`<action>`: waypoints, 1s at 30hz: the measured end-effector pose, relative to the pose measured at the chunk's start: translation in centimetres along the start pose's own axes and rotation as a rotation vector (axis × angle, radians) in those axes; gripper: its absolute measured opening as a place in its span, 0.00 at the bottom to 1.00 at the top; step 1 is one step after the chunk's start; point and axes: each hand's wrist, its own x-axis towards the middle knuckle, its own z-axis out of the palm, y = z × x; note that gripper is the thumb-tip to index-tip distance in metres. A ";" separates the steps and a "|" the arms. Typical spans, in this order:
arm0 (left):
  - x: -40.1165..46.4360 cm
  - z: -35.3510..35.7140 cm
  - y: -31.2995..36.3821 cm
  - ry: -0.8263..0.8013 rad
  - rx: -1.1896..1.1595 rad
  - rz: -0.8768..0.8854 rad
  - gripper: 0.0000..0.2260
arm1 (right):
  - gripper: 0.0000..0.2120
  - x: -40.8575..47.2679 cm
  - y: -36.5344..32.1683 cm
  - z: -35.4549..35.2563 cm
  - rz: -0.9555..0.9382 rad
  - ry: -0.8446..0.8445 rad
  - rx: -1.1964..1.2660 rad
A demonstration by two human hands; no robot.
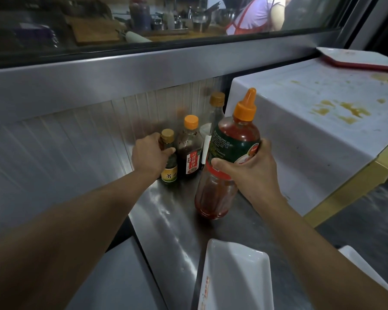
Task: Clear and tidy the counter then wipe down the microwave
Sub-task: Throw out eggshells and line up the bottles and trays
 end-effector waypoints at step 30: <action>-7.6 -12.1 -6.8 -0.454 0.273 -0.034 0.18 | 0.39 -2.9 -3.8 12.1 -0.064 -0.086 0.064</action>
